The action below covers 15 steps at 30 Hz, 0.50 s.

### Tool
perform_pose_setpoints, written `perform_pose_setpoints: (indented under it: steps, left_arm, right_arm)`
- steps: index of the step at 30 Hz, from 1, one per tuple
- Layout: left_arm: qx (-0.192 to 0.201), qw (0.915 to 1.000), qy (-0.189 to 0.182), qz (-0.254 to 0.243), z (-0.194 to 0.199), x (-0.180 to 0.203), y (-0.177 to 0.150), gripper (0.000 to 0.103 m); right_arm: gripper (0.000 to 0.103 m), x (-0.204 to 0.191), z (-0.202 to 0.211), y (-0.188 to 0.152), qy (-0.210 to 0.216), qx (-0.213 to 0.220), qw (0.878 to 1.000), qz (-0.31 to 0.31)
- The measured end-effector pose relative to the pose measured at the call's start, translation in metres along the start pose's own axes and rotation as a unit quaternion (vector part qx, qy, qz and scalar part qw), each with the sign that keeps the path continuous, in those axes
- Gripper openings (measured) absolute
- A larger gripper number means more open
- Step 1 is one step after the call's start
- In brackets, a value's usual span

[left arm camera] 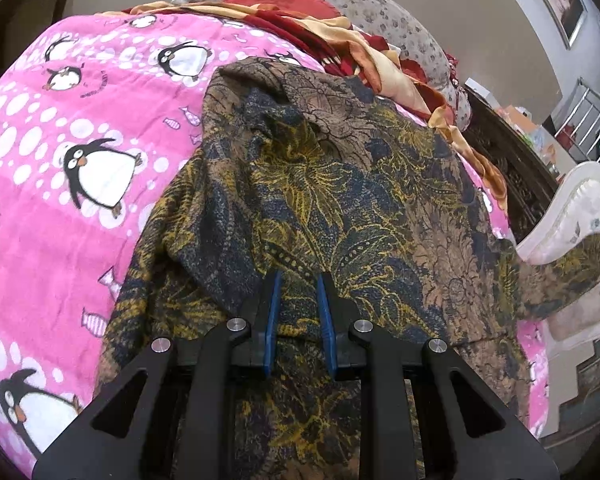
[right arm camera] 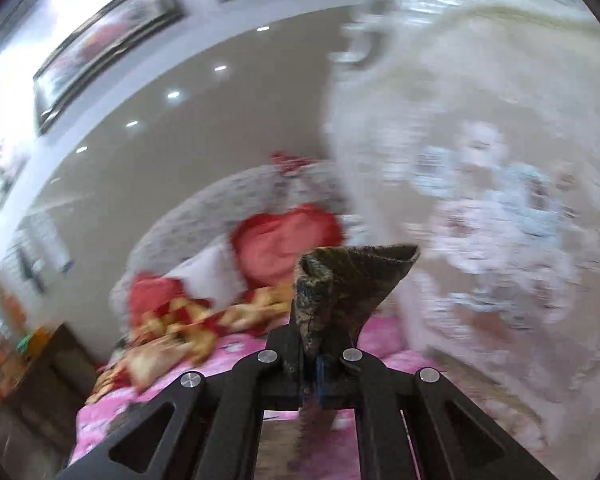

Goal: Fold small clothes

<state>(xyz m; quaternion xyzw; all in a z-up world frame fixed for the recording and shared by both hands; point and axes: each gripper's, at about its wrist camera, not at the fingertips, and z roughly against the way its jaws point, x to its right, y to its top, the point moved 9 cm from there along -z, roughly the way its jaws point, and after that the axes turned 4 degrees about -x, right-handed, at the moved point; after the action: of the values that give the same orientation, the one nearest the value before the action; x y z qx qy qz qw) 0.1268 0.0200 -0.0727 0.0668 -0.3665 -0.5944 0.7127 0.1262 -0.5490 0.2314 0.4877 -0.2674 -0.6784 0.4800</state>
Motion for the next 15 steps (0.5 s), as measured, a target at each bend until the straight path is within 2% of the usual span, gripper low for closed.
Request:
perform_pose_setpoints:
  steps: [2,4,6,9,12,13,15]
  left_arm:
    - [0.001,1.0000,0.008,0.003,0.013,-0.002,0.001,0.018]
    - [0.019,0.9994,0.028,0.008,0.030,-0.008,0.001,0.018]
    - [0.036,0.9989,0.027,0.011,0.048,-0.010,-0.002,0.018]
    - [0.041,0.9985,0.026,0.025,0.061,-0.014,-0.019,0.018]
    - [0.043,0.9987,0.025,0.010,0.055,-0.014,-0.039,0.018]
    - [0.029,0.9993,0.022,0.011,0.047,-0.016,-0.049,0.023]
    - [0.034,0.9992,0.011,0.016,0.047,-0.016,-0.047,0.025]
  right_arm:
    - [0.003,-0.053,-0.013,-0.018,0.046,-0.019,0.999,0.022]
    - [0.003,-0.103,-0.026,-0.044,0.085,-0.042,0.994,0.047]
    - [0.003,-0.166,-0.043,-0.079,0.136,-0.069,0.986,0.073]
    - [0.003,-0.243,-0.073,-0.130,0.197,-0.106,0.971,0.081]
    - [0.003,-0.309,-0.107,-0.184,0.237,-0.143,0.957,0.084]
    - [0.003,-0.329,-0.119,-0.203,0.246,-0.156,0.953,0.085]
    - [0.003,-0.360,-0.144,-0.236,0.257,-0.183,0.945,0.082]
